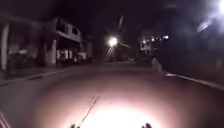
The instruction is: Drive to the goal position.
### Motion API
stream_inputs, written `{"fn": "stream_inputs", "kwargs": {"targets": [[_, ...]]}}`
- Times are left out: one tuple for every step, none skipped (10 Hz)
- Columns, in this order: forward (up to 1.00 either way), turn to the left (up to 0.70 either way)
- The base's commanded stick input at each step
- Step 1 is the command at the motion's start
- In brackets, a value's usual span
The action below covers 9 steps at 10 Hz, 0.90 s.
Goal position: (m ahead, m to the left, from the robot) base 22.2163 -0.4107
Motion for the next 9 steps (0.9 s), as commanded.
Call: {"fn": "stream_inputs", "kwargs": {"targets": [[0.85, -0.34], [0.85, -0.34], [0.85, -0.34], [0.85, -0.29], [0.85, -0.22], [0.85, 0.00], [0.85, 0.00], [0.85, 0.00], [0.85, 0.00]]}}
